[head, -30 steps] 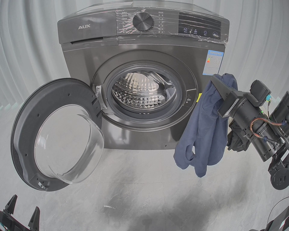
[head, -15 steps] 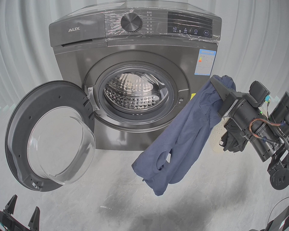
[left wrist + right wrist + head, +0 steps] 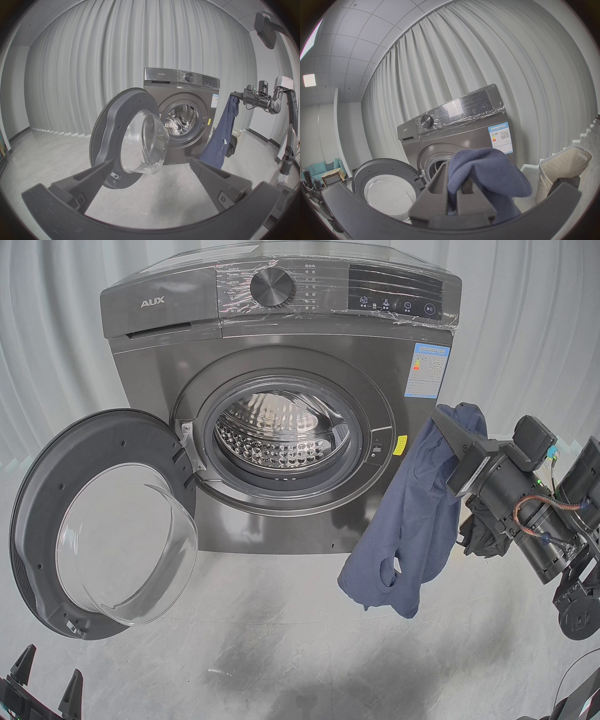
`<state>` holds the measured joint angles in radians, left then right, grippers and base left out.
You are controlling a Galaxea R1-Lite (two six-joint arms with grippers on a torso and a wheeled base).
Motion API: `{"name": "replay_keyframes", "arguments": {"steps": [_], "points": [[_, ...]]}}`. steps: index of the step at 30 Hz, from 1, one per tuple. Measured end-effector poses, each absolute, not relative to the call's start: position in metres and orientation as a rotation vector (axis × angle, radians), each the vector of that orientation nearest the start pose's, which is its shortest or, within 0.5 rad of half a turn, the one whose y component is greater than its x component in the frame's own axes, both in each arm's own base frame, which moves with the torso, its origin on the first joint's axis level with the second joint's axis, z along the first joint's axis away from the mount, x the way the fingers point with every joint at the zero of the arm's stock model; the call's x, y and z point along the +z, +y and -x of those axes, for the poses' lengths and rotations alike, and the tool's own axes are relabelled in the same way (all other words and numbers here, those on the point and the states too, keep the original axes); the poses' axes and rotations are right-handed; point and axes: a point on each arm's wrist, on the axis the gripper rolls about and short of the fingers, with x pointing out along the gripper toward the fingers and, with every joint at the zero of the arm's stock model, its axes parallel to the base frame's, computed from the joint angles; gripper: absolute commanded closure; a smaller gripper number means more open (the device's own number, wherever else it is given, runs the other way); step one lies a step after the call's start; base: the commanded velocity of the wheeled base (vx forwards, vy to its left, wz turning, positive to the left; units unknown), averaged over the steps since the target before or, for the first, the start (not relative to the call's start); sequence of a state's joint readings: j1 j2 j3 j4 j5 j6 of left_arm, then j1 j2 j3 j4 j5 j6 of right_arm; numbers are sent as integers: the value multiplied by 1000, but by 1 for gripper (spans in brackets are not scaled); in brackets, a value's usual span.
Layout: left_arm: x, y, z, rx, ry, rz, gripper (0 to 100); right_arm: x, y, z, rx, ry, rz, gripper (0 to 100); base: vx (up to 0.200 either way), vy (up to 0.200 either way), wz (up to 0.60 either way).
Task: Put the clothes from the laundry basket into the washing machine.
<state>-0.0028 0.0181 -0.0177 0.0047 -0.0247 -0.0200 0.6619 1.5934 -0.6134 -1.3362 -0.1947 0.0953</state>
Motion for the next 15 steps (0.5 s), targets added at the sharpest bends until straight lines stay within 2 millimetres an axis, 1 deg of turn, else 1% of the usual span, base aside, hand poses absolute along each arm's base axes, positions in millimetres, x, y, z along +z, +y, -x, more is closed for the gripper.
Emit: {"name": "replay_keyframes", "arguments": {"steps": [6,15], "points": [[80,-1,23,-26,5,3,0,226,162,-210,488,-280,-232,100,0,0,0],[80,-1,23,-23,5,-5,0,217,187,-218,476,-244,-262,100,0,0,0]]}}
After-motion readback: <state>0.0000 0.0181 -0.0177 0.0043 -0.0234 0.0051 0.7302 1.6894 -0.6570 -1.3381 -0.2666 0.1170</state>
